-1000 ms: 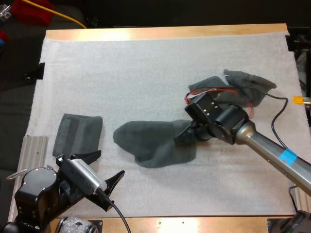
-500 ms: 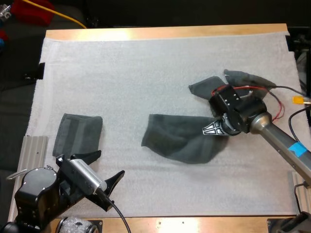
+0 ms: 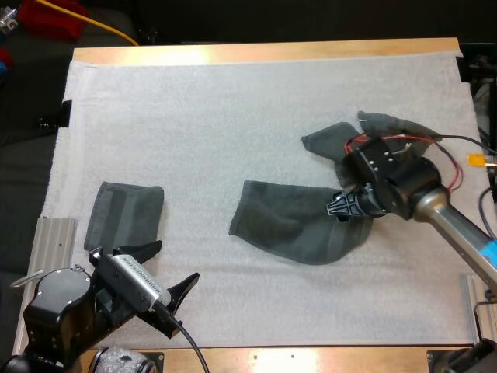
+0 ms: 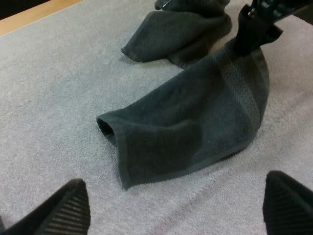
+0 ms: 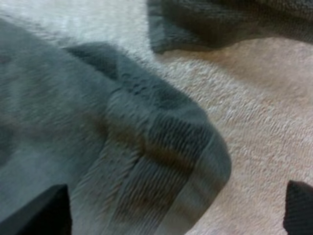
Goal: Pick towel from pile, fold and stack
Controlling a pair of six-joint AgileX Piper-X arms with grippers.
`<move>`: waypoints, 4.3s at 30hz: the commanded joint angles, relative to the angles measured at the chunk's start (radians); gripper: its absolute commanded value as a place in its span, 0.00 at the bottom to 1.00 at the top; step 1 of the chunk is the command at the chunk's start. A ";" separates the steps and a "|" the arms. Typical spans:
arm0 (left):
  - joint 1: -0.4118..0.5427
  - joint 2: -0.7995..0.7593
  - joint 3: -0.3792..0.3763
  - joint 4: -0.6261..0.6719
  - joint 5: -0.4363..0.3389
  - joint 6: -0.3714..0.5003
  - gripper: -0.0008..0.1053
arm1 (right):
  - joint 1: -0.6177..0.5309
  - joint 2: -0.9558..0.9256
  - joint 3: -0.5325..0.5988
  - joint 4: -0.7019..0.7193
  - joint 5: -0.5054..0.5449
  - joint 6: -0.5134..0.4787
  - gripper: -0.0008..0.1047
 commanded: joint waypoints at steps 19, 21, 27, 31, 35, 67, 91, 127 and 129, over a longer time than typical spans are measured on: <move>-0.005 0.005 -0.007 -0.003 0.006 0.000 0.67 | 0.000 -0.254 0.050 0.135 -0.162 0.034 0.82; -0.005 0.005 -0.007 -0.003 0.006 0.000 0.67 | 0.000 -0.280 0.090 0.129 -0.169 0.034 0.82; -0.005 0.005 -0.007 -0.003 0.006 0.000 0.67 | 0.000 -0.353 0.209 0.065 -0.187 0.040 0.82; -0.005 0.005 -0.007 0.002 0.006 0.000 0.67 | -0.002 -0.377 0.272 -0.005 -0.213 0.057 0.82; -0.005 0.005 -0.007 0.038 0.006 0.000 0.67 | -0.002 -0.380 0.335 -0.090 -0.270 0.088 0.82; -0.005 0.005 -0.007 0.235 0.006 0.000 0.67 | -0.206 -0.260 0.682 -0.823 -0.682 0.139 0.82; -0.005 0.005 -0.007 0.219 0.006 0.000 0.67 | -0.222 -0.384 0.640 -0.688 -0.890 0.316 0.82; -0.005 0.005 -0.007 0.183 0.006 0.000 0.67 | -0.222 -0.383 0.838 -0.724 -0.809 0.343 0.82; -0.005 0.005 -0.007 0.183 0.006 0.000 0.67 | -0.222 -0.382 0.838 -0.726 -0.796 0.347 0.82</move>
